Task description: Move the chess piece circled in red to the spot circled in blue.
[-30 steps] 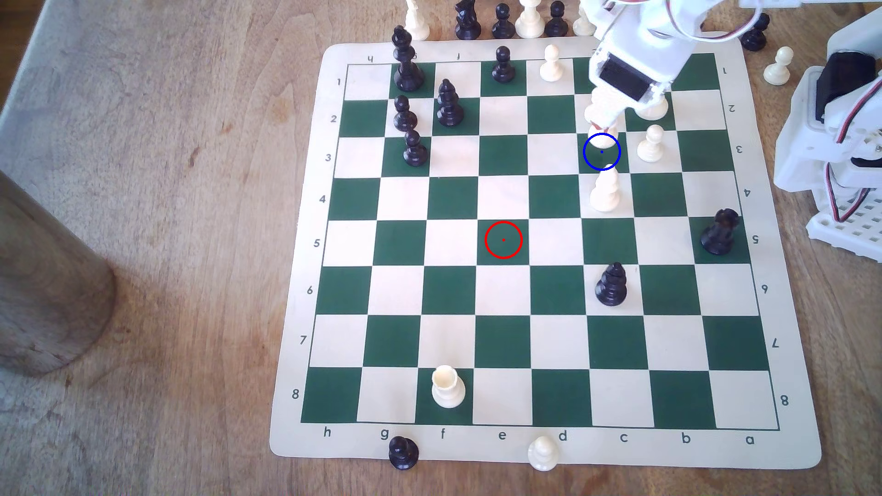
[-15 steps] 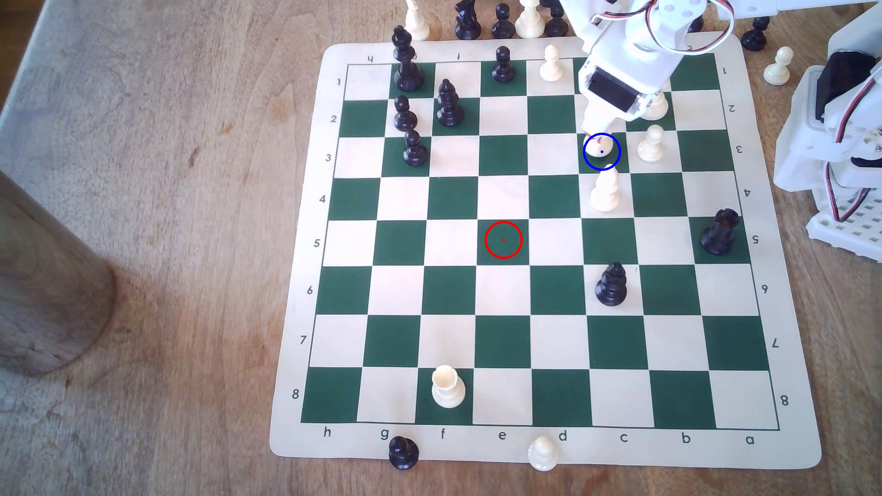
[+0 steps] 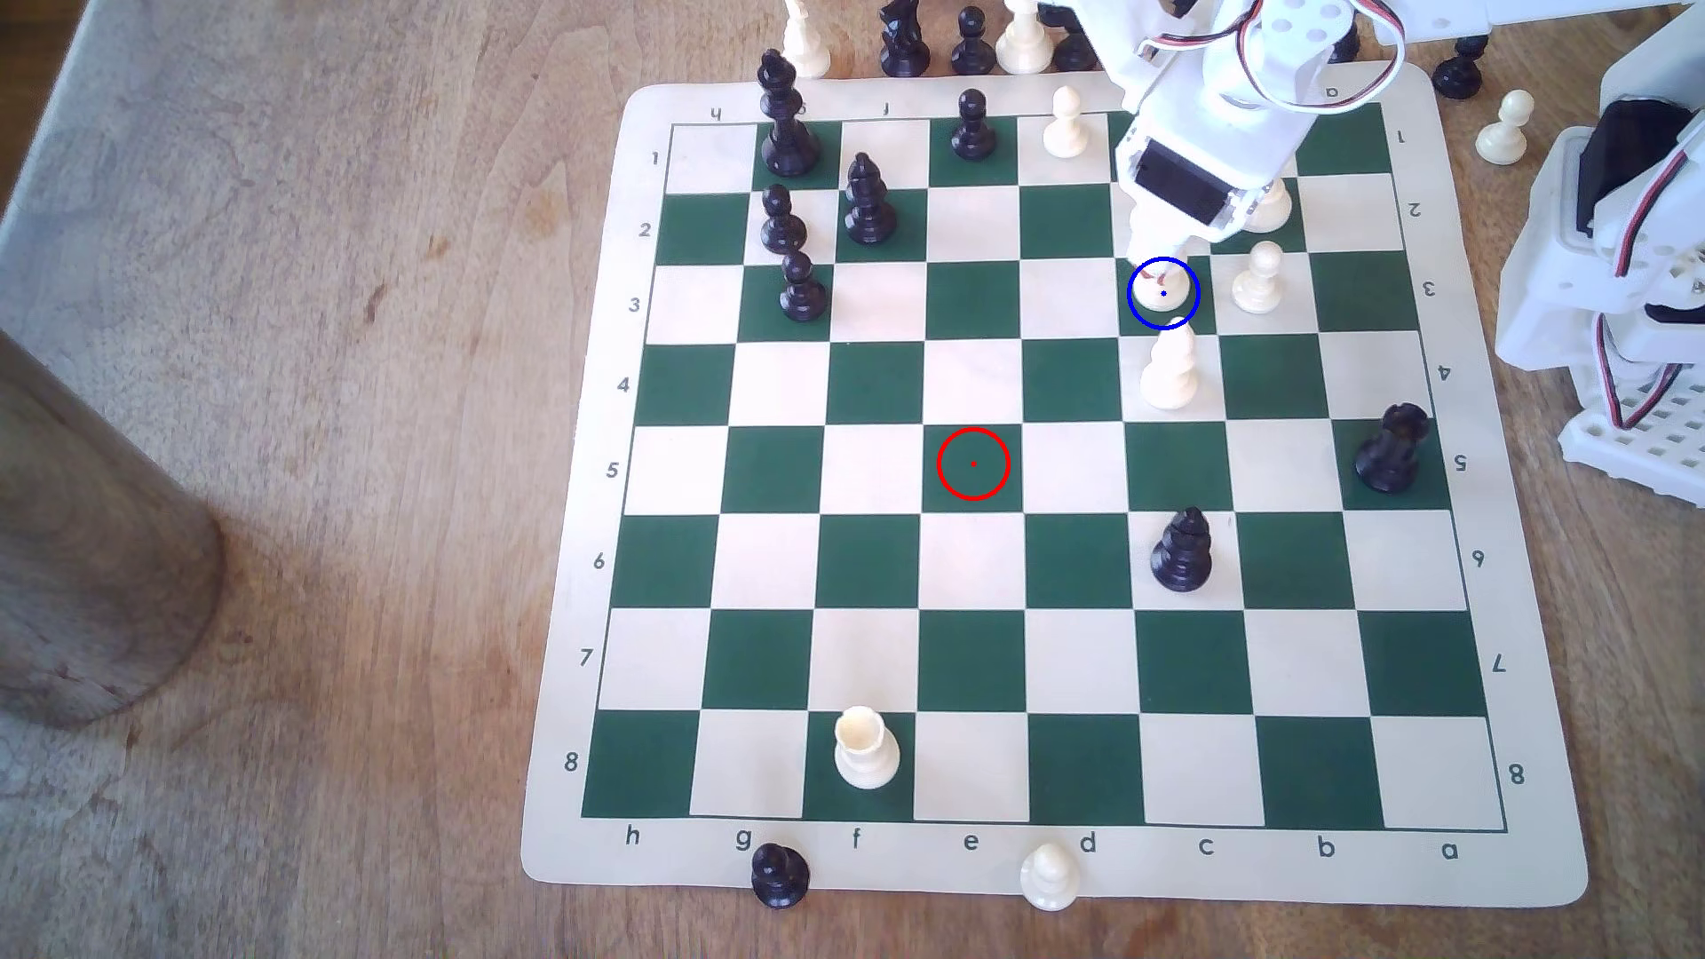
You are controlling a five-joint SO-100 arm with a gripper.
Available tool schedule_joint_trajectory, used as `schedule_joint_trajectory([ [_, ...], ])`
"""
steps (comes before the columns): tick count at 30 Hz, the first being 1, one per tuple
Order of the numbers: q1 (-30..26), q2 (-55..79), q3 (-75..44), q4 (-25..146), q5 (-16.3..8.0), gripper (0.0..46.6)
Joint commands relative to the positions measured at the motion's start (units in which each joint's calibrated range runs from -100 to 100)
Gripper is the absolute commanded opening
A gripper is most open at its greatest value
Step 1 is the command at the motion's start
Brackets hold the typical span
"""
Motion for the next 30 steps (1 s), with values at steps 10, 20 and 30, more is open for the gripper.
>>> schedule_joint_trajectory([
  [10, 3.1, -3.5, -2.6, 2.5, 1.2, 12.4],
  [20, 0.3, -13.5, -11.7, 16.7, 0.4, 15.1],
  [30, -4.7, -22.2, -13.1, 27.0, -0.1, 15.4],
])
